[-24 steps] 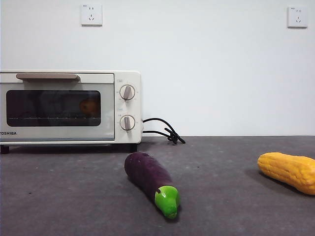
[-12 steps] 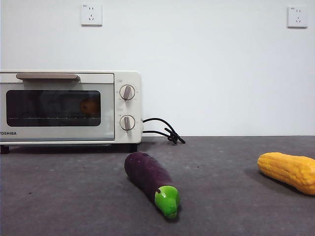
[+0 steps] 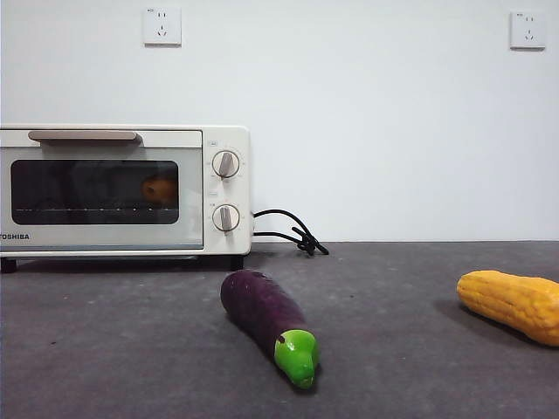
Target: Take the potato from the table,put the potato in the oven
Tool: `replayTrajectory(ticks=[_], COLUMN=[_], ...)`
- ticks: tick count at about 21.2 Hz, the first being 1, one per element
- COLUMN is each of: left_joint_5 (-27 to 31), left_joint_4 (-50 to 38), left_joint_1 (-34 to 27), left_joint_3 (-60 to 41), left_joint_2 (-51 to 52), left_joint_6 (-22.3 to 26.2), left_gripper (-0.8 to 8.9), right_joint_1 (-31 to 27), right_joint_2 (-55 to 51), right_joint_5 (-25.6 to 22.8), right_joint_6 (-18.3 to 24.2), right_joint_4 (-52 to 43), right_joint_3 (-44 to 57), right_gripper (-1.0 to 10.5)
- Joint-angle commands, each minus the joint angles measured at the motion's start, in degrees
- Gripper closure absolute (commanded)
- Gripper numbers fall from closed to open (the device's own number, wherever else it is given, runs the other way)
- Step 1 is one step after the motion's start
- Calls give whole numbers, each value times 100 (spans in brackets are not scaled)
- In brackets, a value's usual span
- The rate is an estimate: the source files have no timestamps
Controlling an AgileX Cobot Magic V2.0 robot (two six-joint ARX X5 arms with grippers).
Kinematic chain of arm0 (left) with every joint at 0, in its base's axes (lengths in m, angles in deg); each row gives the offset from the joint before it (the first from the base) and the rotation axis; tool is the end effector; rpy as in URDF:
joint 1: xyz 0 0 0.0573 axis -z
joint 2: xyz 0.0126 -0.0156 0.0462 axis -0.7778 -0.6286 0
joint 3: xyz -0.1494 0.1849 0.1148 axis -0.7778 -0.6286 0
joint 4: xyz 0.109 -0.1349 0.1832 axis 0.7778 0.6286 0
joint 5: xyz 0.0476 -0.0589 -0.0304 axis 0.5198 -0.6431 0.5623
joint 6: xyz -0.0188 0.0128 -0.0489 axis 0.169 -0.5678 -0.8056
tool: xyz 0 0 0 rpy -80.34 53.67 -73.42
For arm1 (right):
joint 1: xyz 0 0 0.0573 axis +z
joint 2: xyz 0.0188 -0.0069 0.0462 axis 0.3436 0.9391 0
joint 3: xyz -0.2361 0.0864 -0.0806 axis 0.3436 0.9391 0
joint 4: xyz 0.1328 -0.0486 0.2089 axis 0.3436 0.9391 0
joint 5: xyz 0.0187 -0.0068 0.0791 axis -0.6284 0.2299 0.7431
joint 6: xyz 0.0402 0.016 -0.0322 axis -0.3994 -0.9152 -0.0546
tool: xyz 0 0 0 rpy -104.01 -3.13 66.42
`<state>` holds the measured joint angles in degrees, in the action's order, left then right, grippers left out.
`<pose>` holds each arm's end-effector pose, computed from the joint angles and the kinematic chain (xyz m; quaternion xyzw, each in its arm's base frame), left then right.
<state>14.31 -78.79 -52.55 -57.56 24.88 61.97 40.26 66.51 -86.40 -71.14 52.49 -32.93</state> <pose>0.0962 0.0031 0.1520 -0.0004 0.0843 0.0241 0.9961 0.1398 0.0507 0.3305 0.0031 0.3797 0.1241 0.9167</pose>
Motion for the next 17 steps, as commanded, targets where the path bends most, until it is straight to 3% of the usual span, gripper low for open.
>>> replayTrajectory(ticks=[1,5,7,10,17], left_joint_5=[-22,-22,-22,-22,-22], left_joint_4=[-44,-44,-44,-44,-44], left_joint_1=[-20,-20,-20,-20,-20], left_joint_3=[-61,-61,-61,-61,-61], left_joint_2=[-2,-2,-7,-35,-35], left_joint_6=[-20,-20,-20,-20,-20], left_gripper=[817,817,817,817,817], right_joint_1=[7,0,-70,-446,-1353], right_joint_2=[-7,-105,-201,-546,-2142], right_joint_5=[-2,-28,-474,-675,-577], right_joint_6=[17,66,533,640,640], right_joint_4=[-31,-42,-358,-1016,-4712], right_joint_3=[35,35,37,273,2979], right_gripper=[883,883,883,883,883])
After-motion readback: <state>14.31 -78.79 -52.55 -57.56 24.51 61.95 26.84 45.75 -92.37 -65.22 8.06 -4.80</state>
